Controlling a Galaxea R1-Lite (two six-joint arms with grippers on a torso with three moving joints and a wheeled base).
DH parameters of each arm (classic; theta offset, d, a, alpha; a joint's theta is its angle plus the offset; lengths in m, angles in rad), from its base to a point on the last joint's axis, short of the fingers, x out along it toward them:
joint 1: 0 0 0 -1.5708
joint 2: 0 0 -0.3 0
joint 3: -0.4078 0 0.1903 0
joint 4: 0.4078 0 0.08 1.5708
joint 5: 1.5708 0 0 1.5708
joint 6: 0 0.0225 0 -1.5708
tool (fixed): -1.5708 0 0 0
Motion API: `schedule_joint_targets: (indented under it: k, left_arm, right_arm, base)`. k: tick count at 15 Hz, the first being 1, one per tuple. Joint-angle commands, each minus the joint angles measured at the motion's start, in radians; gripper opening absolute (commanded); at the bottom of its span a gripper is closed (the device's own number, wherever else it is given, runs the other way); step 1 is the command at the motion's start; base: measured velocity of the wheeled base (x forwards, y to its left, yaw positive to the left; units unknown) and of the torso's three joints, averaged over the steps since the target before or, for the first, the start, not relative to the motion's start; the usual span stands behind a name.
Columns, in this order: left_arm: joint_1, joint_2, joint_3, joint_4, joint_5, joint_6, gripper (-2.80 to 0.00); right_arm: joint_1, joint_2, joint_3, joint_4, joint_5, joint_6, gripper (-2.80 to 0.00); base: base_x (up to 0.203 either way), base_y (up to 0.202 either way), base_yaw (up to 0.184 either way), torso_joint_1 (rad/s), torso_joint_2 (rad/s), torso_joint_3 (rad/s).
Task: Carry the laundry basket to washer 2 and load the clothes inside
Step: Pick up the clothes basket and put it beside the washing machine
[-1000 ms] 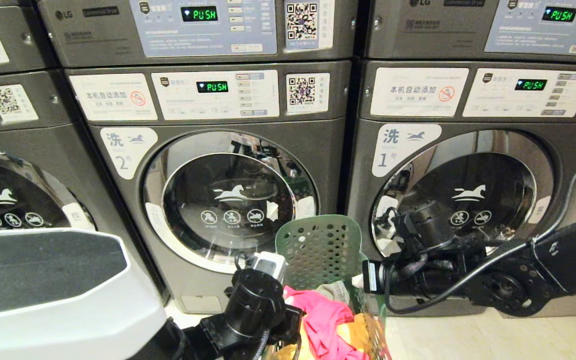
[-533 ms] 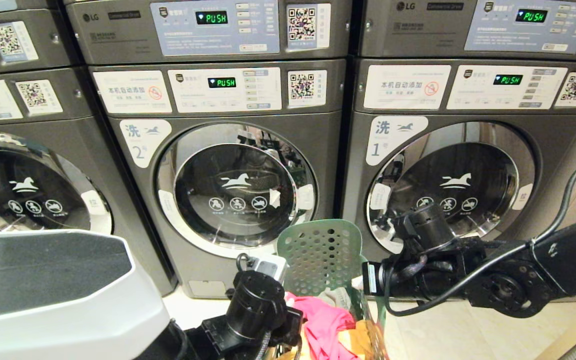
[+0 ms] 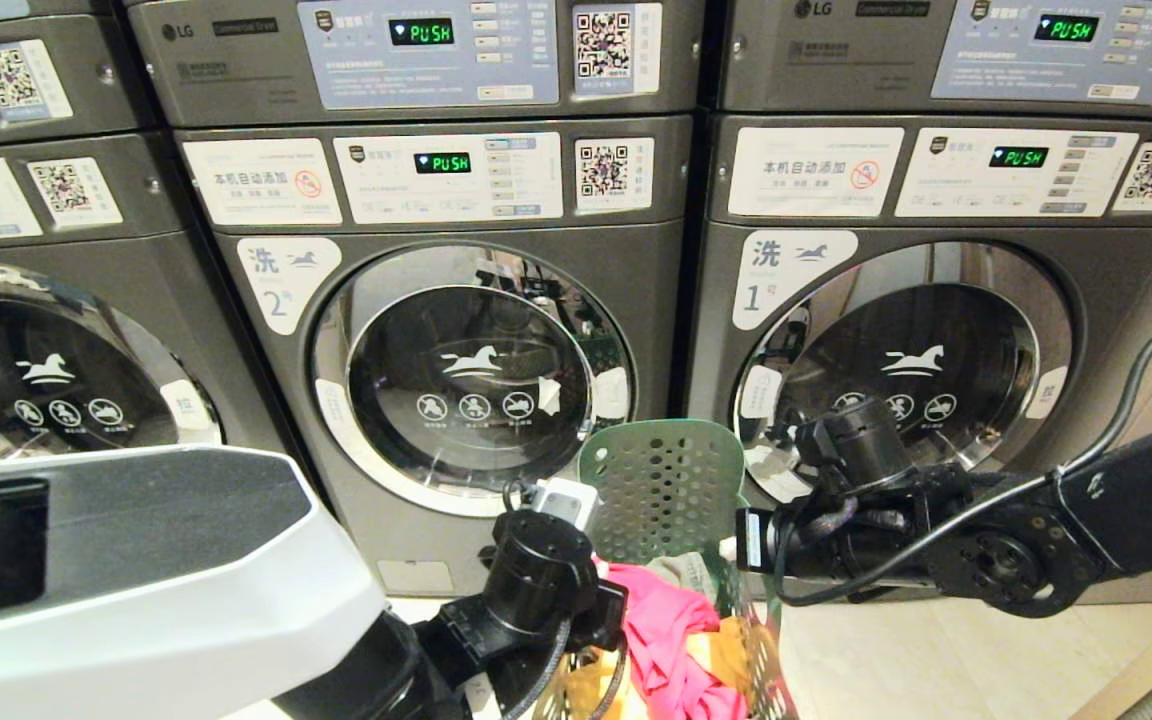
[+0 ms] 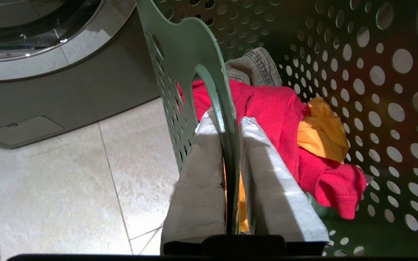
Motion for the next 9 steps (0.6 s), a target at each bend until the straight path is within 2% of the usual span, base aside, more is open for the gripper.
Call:
schedule_joint_targets:
  k: [1,4,6,9]
  left_arm:
    - [-0.002,0.042,-0.057,-0.004,0.001,0.002,-2.80]
    - [-0.008,0.082,-0.131,0.005,0.000,0.004,-2.80]
    - [-0.011,0.105,-0.160,0.004,-0.002,0.030,-2.80]
    - [-0.036,0.140,-0.217,0.006,-0.002,0.032,-2.80]
  right_arm:
    - [-0.037,0.000,0.001,-0.001,0.001,0.002,-2.80]
    - [-0.087,-0.008,0.002,-0.001,0.001,-0.012,-2.80]
    - [-0.106,-0.008,0.015,0.002,-0.006,-0.085,-2.80]
    - [-0.121,0.011,0.042,0.002,-0.092,-0.154,-2.80]
  base:
    - [0.000,0.000,0.000,0.000,0.00,0.000]
    - [0.000,0.000,0.000,0.000,0.00,0.000]
    - [0.000,0.000,0.000,0.000,0.00,0.000]
    - [0.000,0.000,0.000,0.000,0.00,0.000]
